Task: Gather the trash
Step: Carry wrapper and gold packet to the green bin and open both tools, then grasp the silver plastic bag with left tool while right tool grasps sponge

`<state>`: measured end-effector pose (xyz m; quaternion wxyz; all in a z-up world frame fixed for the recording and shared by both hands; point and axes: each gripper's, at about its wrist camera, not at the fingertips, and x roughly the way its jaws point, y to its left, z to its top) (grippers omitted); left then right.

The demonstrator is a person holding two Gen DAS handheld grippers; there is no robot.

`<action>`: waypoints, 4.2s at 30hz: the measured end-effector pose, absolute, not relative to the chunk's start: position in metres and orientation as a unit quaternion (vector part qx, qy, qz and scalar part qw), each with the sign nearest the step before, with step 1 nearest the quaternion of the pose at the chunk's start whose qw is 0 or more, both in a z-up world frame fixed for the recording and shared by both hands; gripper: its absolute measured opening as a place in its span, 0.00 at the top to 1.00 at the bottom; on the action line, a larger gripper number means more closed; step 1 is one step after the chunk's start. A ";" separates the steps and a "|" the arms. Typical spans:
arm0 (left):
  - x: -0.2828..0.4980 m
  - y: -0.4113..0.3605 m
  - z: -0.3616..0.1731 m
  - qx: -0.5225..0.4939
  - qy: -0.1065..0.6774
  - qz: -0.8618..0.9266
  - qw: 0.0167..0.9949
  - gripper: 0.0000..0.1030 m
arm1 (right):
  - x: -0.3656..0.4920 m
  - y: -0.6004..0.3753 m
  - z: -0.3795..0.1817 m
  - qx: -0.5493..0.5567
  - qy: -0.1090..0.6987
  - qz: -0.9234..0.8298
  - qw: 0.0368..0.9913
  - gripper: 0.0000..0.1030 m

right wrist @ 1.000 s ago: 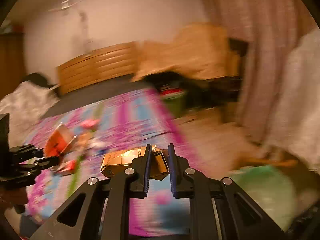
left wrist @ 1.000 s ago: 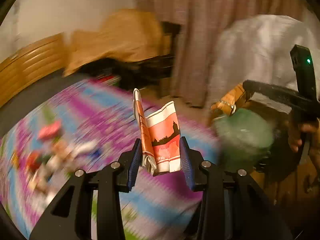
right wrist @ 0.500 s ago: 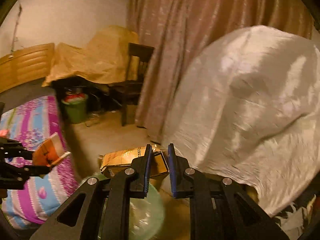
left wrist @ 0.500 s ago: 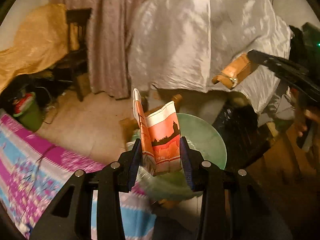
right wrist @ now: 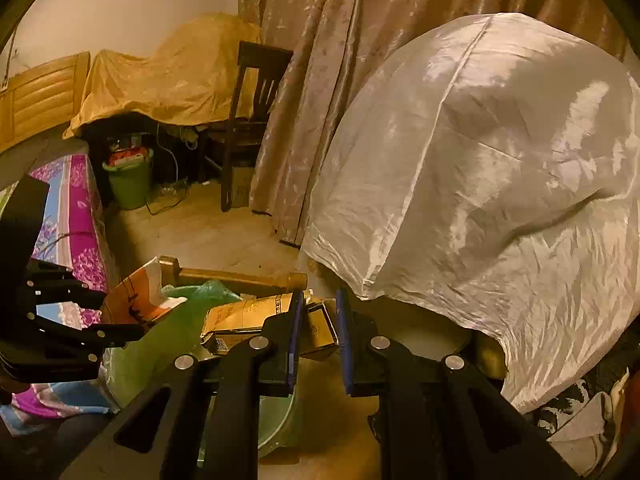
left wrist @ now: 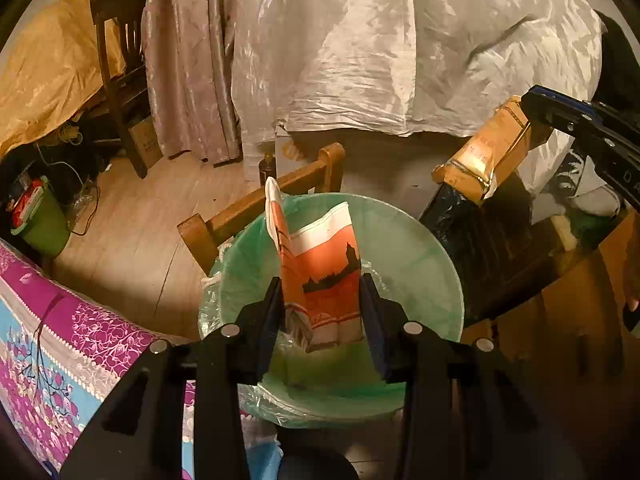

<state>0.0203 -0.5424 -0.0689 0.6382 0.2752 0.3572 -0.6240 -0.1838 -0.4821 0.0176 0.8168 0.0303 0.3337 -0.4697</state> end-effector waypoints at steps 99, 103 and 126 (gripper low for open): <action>0.189 0.166 -0.111 -0.307 0.414 -0.015 0.857 0.76 | 0.291 0.088 -0.100 -0.073 0.342 0.273 0.896 0.45; 0.183 0.166 -0.103 -0.294 0.409 -0.011 0.864 0.76 | 0.314 0.102 -0.117 -0.089 0.361 0.267 0.889 0.46; 0.169 0.131 -0.067 -0.177 0.397 0.025 0.900 0.76 | 0.224 0.062 -0.050 0.009 0.322 0.255 0.912 0.77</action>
